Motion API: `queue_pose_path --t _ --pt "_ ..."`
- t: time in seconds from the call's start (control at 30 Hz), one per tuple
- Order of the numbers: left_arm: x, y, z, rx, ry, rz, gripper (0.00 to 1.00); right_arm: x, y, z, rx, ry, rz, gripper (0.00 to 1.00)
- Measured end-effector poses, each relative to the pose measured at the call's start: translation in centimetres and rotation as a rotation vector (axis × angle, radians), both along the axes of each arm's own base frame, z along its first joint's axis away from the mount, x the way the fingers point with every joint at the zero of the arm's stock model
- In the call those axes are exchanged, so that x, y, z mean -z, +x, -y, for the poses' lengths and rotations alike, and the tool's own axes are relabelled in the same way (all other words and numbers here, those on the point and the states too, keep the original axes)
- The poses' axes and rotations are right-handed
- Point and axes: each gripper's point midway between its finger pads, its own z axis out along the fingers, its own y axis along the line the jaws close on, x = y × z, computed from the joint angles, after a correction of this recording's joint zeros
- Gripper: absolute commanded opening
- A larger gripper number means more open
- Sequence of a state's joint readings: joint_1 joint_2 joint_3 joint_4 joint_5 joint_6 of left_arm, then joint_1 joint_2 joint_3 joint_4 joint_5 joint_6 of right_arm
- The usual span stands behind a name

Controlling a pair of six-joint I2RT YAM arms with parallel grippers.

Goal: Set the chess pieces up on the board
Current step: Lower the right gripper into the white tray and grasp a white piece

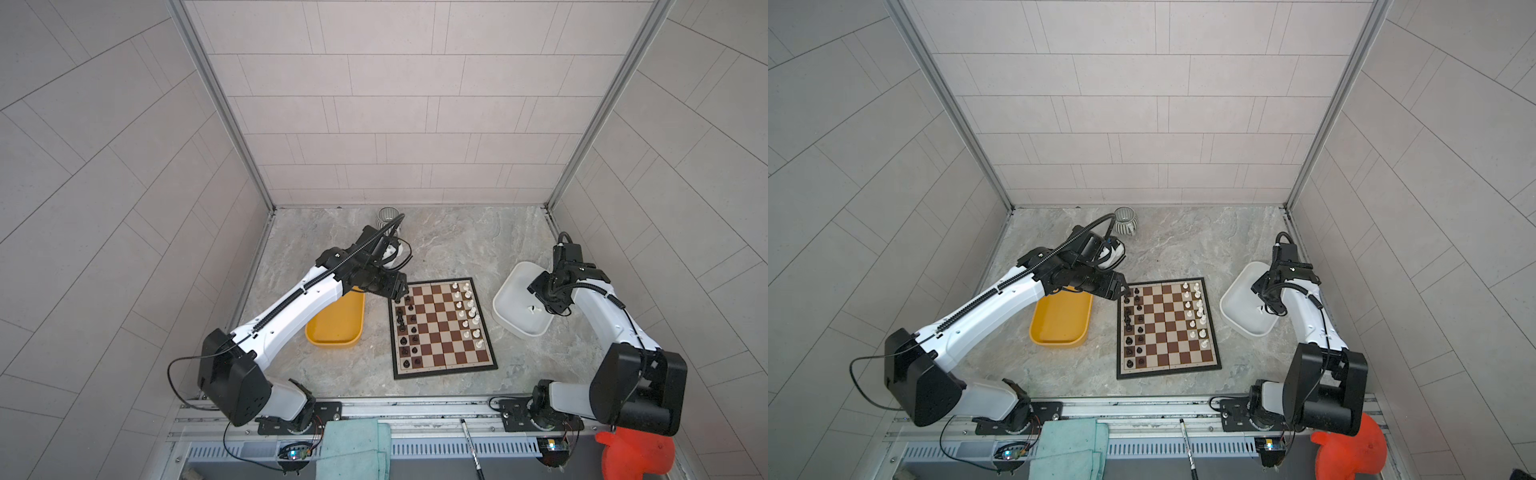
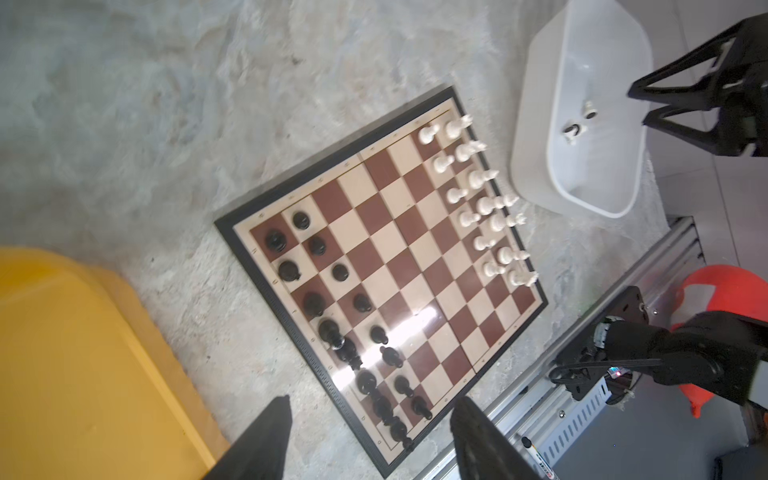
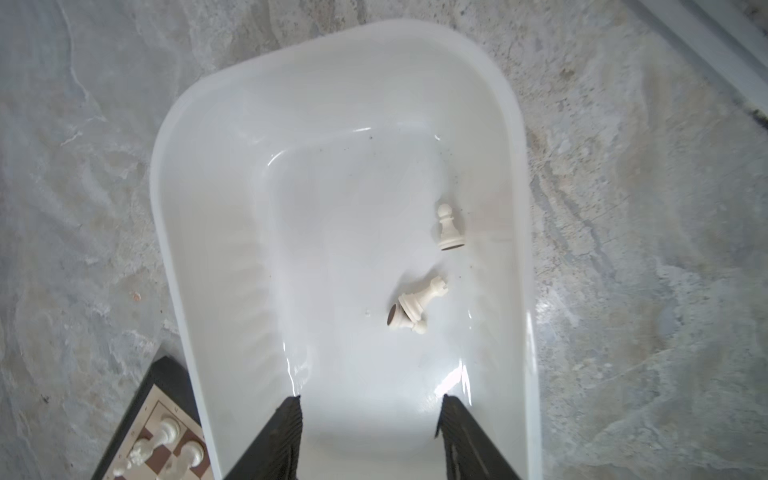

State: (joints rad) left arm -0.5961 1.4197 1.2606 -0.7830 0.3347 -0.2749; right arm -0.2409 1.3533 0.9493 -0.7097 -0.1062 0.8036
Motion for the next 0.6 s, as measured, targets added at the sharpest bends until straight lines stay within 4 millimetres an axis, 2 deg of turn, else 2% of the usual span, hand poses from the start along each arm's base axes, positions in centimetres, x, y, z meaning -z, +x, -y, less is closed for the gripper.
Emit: queue_pose_path --t 0.17,0.3,0.6 --pt "1.1 0.2 -0.5 -0.002 0.018 0.014 0.69 1.9 1.9 1.0 0.115 0.060 -0.048 0.41" --pt "1.5 0.6 -0.4 0.005 0.019 0.039 0.69 3.6 1.5 1.5 0.188 0.086 -0.097 0.42" --pt "2.0 0.5 -0.6 0.013 0.032 0.041 0.69 4.0 0.9 1.8 0.227 0.080 -0.127 0.45"
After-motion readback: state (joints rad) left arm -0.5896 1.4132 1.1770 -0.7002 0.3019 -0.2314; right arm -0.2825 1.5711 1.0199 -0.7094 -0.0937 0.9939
